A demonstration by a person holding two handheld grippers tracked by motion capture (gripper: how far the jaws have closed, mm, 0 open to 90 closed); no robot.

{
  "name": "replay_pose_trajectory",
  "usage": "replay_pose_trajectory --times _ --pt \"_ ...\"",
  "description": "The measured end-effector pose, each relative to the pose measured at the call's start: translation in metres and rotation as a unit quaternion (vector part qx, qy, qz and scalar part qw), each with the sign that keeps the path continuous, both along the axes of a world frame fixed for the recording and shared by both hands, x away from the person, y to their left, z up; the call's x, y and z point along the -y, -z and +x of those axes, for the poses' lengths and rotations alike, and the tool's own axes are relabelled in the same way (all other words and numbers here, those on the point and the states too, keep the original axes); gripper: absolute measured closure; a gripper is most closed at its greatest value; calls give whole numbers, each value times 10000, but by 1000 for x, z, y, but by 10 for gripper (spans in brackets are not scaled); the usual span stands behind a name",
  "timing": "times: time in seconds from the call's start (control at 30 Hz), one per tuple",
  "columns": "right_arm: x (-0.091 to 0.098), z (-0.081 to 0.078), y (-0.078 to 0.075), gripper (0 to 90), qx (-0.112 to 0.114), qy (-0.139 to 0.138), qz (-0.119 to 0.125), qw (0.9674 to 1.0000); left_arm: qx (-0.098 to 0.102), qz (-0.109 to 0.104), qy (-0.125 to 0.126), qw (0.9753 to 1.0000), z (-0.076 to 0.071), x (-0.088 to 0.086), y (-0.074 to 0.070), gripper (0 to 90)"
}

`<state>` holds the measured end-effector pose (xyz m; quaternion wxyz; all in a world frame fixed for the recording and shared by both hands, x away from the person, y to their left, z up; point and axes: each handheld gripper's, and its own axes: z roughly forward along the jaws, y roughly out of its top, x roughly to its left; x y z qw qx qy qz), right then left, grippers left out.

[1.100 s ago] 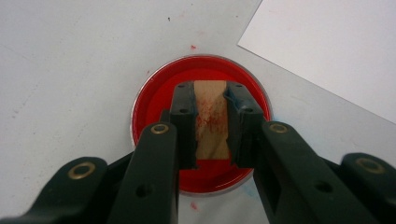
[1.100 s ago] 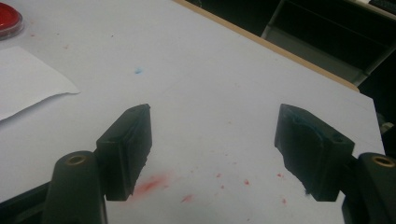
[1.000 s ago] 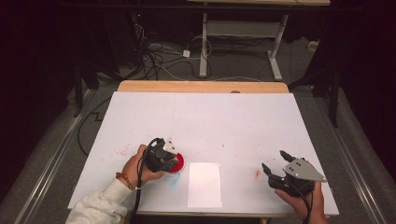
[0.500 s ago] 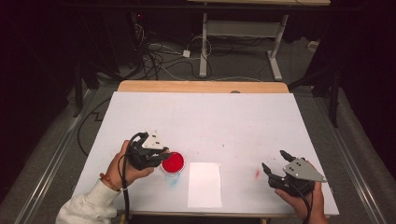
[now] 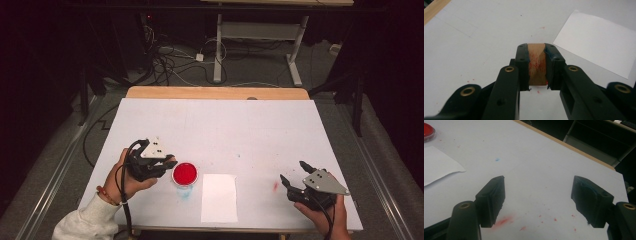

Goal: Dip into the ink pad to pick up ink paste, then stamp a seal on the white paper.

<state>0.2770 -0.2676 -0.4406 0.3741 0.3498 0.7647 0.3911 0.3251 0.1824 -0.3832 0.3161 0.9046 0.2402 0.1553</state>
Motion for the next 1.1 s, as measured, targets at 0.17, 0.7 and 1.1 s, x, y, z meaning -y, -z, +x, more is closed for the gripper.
replay_pose_trajectory --times 0.17,0.7,1.1 --pt "0 -1 0 274 -12 -10 -5 10000 -3 3 18 10000 0 2 0 739" --pt "-1 -2 0 275 -14 -54 -15 10000 -404 423 370 9976 14 40 34 739" --pt "-1 -4 2 275 -46 -89 -102 9999 -723 600 264 9952 32 40 56 739"
